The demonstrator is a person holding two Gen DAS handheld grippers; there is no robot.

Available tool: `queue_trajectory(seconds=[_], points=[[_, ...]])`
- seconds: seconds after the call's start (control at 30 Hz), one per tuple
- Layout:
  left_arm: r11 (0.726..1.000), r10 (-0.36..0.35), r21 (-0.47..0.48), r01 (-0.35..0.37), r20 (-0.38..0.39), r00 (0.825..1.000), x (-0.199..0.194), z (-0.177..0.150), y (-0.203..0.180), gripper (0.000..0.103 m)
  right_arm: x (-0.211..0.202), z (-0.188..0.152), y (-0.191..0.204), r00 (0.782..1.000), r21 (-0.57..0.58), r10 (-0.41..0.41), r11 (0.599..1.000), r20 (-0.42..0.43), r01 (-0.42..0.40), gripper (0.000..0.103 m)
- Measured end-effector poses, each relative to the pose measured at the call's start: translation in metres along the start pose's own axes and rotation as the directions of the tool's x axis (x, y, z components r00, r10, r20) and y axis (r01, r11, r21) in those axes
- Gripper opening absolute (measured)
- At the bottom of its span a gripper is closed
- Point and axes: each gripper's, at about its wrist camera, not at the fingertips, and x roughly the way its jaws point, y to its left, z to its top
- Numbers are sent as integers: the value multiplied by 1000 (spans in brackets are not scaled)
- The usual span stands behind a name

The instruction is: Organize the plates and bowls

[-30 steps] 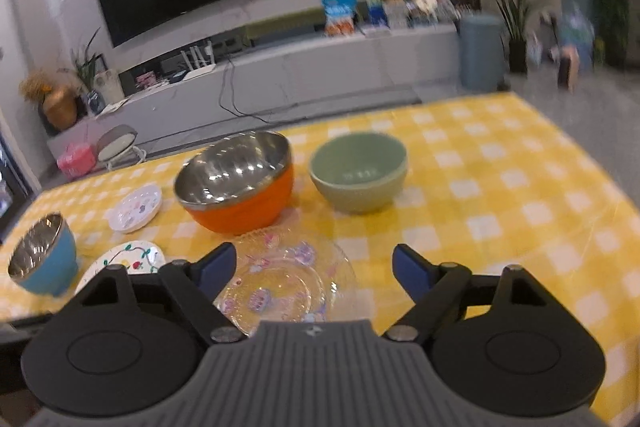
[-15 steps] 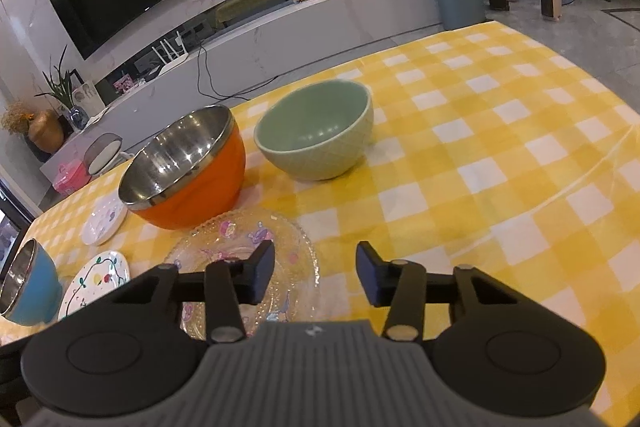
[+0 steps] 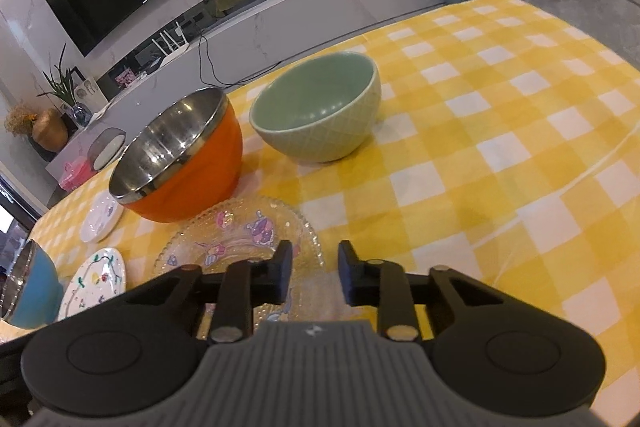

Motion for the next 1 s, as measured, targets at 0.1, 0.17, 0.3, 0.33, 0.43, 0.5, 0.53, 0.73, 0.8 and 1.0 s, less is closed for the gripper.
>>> queue_trajectory(seconds=[0.1, 0.17, 0.3, 0.33, 0.43, 0.5, 0.53, 0.73, 0.8, 1.0], points=[[1000, 17, 5, -17, 7, 1000, 0, 0, -1, 20, 0, 0, 0, 1000, 5, -7, 1000, 3, 7, 13], [1000, 20, 9, -20, 6, 1000, 0, 0, 0, 18, 0, 0, -2, 1000, 20, -5, 1000, 3, 5, 11], [999, 19, 33, -19, 10, 1000, -3, 0, -1, 16, -2, 1, -3, 1000, 40, -9, 999, -5, 9, 11], [999, 22, 40, -22, 14, 1000, -5, 0, -2, 16, -3, 1, -2, 1000, 44, -11, 999, -9, 12, 11], [999, 28, 43, -29, 19, 999, -10, -1, -2, 16, -7, 3, 0, 1000, 48, -8, 999, -18, 9, 9], [999, 31, 32, -32, 18, 999, -14, -1, 0, 16, -10, 4, 0, 1000, 60, 1, 998, -21, 0, 7], [999, 35, 31, -36, 19, 999, -16, -1, 0, 16, -11, 4, 0, 1000, 67, 9, 998, -23, -7, 7], [998, 53, 34, -54, 29, 998, -36, -4, 2, 16, -19, 2, 4, 998, 83, 41, 996, -44, -38, 7], [997, 63, 32, -65, 36, 997, -46, -4, 5, 15, -23, 0, 5, 996, 102, 65, 993, -56, -59, 7], [995, 96, 11, -96, 47, 994, -79, -9, 17, 15, -39, -14, 20, 988, 101, 130, 988, -84, -121, 6]])
